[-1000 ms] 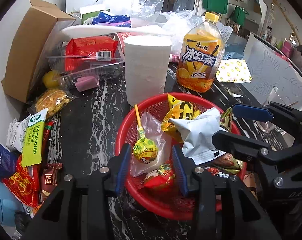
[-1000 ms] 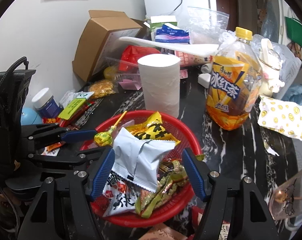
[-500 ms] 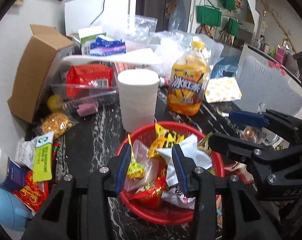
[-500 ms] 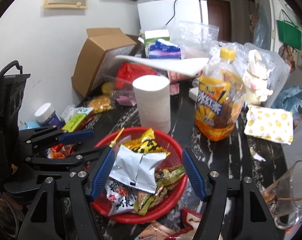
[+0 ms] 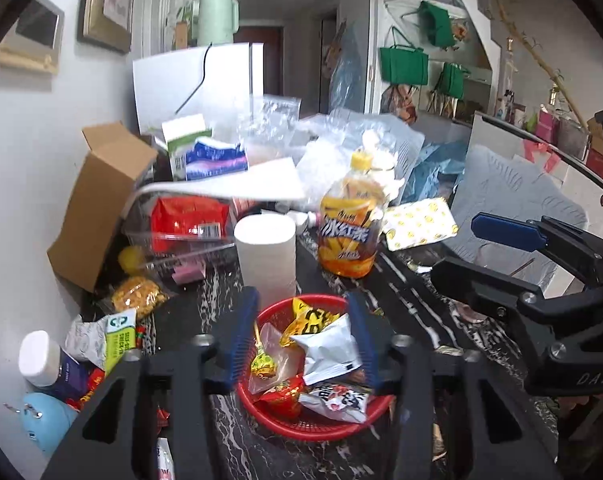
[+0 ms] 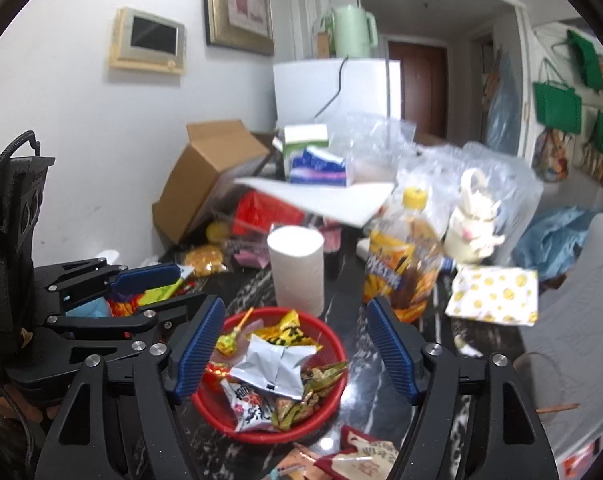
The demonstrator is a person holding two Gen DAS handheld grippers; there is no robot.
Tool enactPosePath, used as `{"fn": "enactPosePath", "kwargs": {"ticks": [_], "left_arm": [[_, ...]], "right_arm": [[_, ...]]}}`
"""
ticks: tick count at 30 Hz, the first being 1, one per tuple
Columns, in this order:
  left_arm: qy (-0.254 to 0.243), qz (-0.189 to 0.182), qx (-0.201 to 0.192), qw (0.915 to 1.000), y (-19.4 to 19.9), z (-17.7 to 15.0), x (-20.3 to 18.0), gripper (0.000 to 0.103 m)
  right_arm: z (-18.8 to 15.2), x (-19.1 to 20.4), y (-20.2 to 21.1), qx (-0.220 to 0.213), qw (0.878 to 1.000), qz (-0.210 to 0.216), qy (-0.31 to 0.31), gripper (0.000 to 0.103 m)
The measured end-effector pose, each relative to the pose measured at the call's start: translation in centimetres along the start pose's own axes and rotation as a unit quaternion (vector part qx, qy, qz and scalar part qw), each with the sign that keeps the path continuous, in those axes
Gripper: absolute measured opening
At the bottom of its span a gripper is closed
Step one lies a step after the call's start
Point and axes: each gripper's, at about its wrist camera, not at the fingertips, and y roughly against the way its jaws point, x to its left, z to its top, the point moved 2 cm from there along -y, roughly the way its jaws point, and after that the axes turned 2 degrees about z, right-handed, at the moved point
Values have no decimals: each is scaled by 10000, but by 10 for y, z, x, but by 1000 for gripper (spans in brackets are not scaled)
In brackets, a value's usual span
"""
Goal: Organize snacks
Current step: 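Withdraw both grippers and move toward the two remaining packets on the table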
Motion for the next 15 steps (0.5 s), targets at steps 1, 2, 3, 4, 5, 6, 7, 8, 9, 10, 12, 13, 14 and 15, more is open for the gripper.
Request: {"fn": "enactPosePath", "kwargs": {"ticks": [1,2,3,4,5,6,7,8,9,10,12,13,14,15], "left_arm": [[16,-31,-95,9999,6,1,-1,73],[44,0,-250,9997,15,1,-3,78],[44,10,-346,9994,22,2,-4,78],[37,4,-386,9992,28,3,-6,78],[33,-11,-392,9992,32,4,-8,78],[26,-27,-390,9992,36,4,-10,78],[10,-43,-393,9992,40,4,-12,78],[-11,-51,-401,9992,44,4,-15,78],[-33,-55,-414,9991,47,4,-18,78],[-48,-61,-435,9990,51,4,-20,78],[-70,-79,-485,9988,59,2,-24,78],[-82,-94,-511,9986,63,1,-27,78],[-98,-113,-529,9985,68,0,-30,78],[-110,-128,-539,9984,70,-1,-32,78]], "right_arm": [[1,2,9,-85,10000,-34,34,78],[2,3,14,-139,9999,-54,57,80],[3,3,21,-213,9997,-67,75,84],[3,4,30,-303,9995,-93,87,87],[3,5,38,-392,9991,-139,107,91],[3,6,45,-471,9986,-196,128,93],[2,8,54,-555,9979,-278,158,93],[2,9,61,-601,9975,-315,181,94],[1,10,68,-652,9971,-347,201,96],[0,11,74,-684,9968,-367,212,97],[-2,13,85,-723,9961,-446,224,98],[-3,14,90,-734,9958,-491,231,98],[-5,14,95,-747,9956,-526,229,98],[-7,15,99,-747,9954,-555,220,98]]}}
